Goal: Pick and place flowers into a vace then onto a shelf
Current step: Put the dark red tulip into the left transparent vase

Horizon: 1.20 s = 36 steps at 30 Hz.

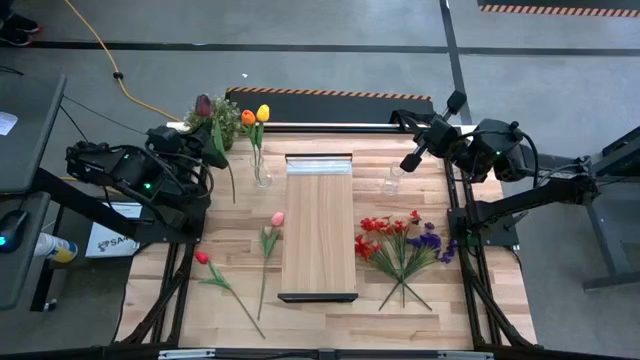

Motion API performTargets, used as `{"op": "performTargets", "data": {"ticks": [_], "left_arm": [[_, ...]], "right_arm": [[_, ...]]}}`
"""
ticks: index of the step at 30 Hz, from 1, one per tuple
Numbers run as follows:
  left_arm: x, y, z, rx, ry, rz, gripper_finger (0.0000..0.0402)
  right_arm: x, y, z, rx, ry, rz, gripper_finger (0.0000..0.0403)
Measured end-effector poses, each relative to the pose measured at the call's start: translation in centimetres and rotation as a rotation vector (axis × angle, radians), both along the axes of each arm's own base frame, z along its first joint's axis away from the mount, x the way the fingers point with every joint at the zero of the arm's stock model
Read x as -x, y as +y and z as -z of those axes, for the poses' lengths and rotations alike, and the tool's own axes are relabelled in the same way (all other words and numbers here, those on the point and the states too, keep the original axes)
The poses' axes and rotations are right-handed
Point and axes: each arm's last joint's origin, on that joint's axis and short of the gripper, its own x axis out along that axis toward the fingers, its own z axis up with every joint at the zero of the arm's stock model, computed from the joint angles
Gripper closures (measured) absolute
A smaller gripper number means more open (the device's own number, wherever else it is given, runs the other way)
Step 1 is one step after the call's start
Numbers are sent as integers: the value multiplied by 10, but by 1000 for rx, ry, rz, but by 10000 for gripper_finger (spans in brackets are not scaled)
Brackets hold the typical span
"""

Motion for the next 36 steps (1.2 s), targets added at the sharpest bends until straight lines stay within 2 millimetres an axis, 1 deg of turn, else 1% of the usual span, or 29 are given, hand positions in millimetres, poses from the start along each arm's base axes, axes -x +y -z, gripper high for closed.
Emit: {"op": "performTargets", "data": {"ticks": [7, 12, 16, 20, 26, 31, 36], "left_arm": [[3, 19, -11, 6, -32, -145, 368], [1, 33, -14, 17, -83, -267, 368], [-11, 45, -14, 18, -106, -364, 368], [-28, 56, -11, 13, -93, -441, 368], [-50, 74, -1, 5, -45, -531, 368], [-57, 84, 3, 5, -74, -575, 368], [-58, 90, 4, 4, -110, -607, 368]], "right_arm": [[0, 0, 0, 29, 25, 1, 402], [0, 0, 0, 30, 25, 1, 402], [0, 0, 0, 30, 25, 1, 402], [0, 0, 0, 30, 25, 1, 402], [0, 0, 0, 47, 42, 9, 402], [1, -1, 0, 47, 44, 40, 402], [1, -1, 1, 45, 49, 67, 402]]}}
